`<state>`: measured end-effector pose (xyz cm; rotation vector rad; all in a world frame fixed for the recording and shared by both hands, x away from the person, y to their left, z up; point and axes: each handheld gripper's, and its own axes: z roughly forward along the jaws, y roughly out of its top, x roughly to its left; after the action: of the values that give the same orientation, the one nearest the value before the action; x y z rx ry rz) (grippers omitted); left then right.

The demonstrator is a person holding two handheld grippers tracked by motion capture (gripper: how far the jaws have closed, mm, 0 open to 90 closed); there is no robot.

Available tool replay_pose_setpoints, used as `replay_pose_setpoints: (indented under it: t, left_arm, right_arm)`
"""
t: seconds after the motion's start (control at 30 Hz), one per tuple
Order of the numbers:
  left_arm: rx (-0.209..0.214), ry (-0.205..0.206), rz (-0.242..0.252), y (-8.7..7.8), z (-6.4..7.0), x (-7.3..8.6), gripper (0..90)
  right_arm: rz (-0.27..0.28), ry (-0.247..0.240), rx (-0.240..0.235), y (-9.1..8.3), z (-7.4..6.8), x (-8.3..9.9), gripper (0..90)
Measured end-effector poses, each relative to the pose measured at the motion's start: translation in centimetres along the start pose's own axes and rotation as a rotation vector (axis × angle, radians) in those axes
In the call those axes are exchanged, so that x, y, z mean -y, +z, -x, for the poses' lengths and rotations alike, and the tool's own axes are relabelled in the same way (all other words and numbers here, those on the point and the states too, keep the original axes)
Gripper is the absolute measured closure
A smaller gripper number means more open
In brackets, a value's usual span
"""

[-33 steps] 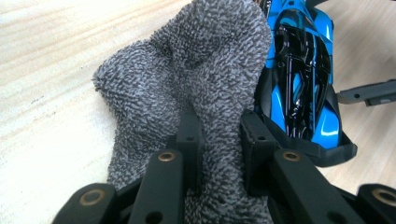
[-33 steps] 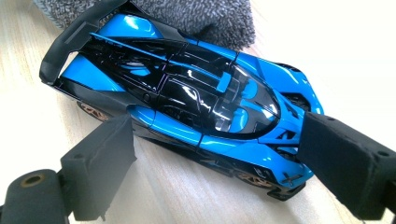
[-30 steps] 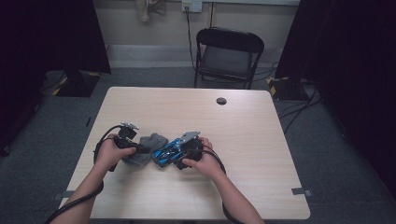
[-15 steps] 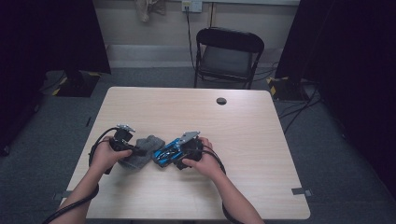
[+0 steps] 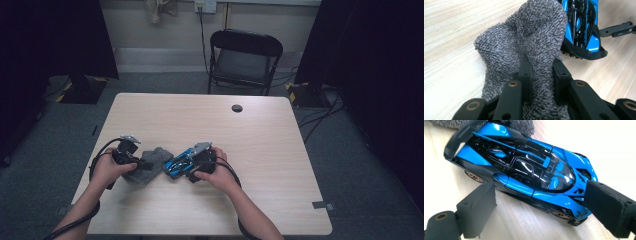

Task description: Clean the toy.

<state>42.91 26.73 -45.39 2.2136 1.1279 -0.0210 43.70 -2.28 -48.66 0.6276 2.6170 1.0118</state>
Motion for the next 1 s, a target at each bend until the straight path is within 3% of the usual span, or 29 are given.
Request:
replay_pose_setpoints:
  t: [0.07, 0.17, 0.37, 0.57, 0.7, 1.0]
  left_arm:
    - [0.002, 0.003, 0.002, -0.1, 0.2, 0.0, 73.0]
    - [-0.002, 0.009, -0.001, -0.2, 0.3, -0.1, 73.0]
    - [0.003, 0.000, 0.021, -0.8, 0.3, -0.3, 73.0]
    - [0.001, 0.020, 0.038, -1.5, 0.7, -1.2, 73.0]
    - [0.004, 0.037, 0.046, -1.7, 1.4, -2.0, 73.0]
    - [0.056, 0.095, 0.072, -1.3, 4.2, -4.4, 73.0]
  right_arm:
    - [0.010, 0.029, -0.013, -0.1, 0.1, 0.0, 12.4]
    - [-0.005, -0.001, -0.006, -0.2, 0.2, 0.0, 13.2]
    - [-0.001, 0.008, -0.008, -0.5, 0.5, 0.1, 14.5]
    - [-0.027, 0.022, 0.005, -1.5, 1.6, 0.8, 14.2]
    - [-0.031, 0.041, 0.014, -2.4, 2.4, 1.6, 14.2]
    - [-0.036, 0.073, 0.028, -4.7, 3.7, 3.7, 14.4]
